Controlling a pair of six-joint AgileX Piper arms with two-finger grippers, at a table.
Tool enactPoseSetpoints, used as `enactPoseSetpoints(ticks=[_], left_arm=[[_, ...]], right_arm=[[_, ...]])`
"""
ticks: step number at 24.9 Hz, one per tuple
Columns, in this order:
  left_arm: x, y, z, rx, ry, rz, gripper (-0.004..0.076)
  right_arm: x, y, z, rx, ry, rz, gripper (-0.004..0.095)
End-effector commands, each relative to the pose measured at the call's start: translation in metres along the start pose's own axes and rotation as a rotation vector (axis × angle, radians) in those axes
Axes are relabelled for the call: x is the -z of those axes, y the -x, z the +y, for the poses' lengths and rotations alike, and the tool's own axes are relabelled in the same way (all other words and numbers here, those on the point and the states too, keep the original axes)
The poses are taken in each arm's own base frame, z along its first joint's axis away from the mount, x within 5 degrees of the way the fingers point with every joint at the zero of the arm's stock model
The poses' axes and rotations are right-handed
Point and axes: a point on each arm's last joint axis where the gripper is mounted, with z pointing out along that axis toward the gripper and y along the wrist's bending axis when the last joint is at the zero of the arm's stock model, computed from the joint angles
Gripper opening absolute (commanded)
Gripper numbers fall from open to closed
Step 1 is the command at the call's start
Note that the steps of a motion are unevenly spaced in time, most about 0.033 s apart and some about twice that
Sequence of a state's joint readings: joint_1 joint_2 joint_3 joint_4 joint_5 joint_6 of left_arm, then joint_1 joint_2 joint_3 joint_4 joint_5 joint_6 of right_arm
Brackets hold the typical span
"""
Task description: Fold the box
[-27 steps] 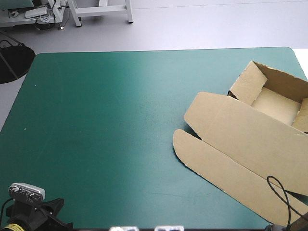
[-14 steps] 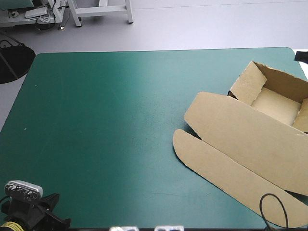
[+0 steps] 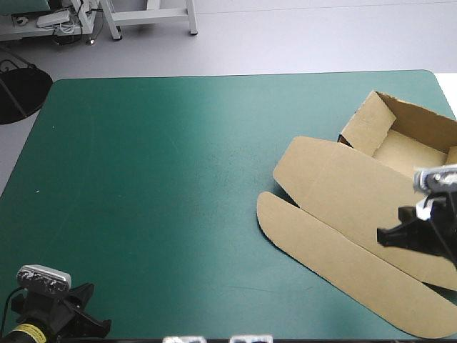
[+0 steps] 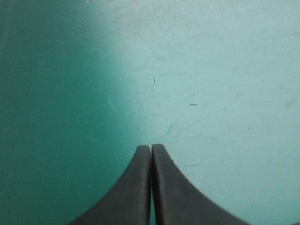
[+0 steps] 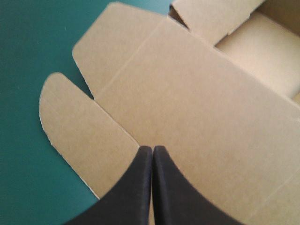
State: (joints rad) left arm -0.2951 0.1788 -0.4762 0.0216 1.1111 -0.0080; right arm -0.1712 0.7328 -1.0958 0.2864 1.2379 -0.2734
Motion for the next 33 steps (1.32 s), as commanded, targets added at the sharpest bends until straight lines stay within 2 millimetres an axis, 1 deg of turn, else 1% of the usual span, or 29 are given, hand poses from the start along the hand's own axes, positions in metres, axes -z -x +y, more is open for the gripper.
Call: enactPoseSetpoints(ticks=[1,3,4,6,7,8,10,14,18,33], left_arm=[[0.001,0.009,-0.001,-0.003,-0.017,-0.07,-0.0009],[0.001,0.009,-0.001,-0.003,-0.017,-0.07,-0.0009],[0.001,0.009,-0.001,-0.003,-0.017,-0.07,-0.0009],[0.001,0.009,-0.001,-0.003,-0.017,-0.07,-0.0009],[0.001,0.009,-0.001,-0.003,-0.017,-0.07,-0.0009],[0.001,0.009,-0.001,-0.003,-0.017,-0.07,-0.0009],[0.001,0.009,-0.001,-0.003,-0.017,-0.07,-0.0009],[0.001,0.009,-0.001,-0.003,-0.017,-0.07,-0.0009],[0.001,0.009,-0.001,-0.003,-0.017,-0.07,-0.0009],[0.001,0.009,-0.001,-0.003,-0.017,-0.07,-0.0009]], right_arm=[[-0.011,-0.028,0.001,0.041,-0.014,-0.028,-0.0013],[-0.017,-0.045,0.003,0.034,-0.013,-0.031,-0.0013],[-0.023,-0.055,0.003,0.028,-0.013,-0.021,-0.0013],[-0.029,-0.068,0.003,0.021,-0.015,-0.017,-0.0013],[-0.035,-0.08,0.003,0.017,-0.019,-0.023,-0.0013],[-0.038,-0.088,0.003,0.015,-0.025,-0.036,-0.0013],[-0.041,-0.096,0.004,0.012,-0.031,-0.05,-0.0013],[-0.053,-0.109,0.002,0.01,-0.029,-0.013,-0.0013],[-0.061,-0.116,0.001,0.001,-0.028,0.008,-0.0013],[-0.061,-0.116,0.001,-0.001,-0.028,0.007,-0.0013]])
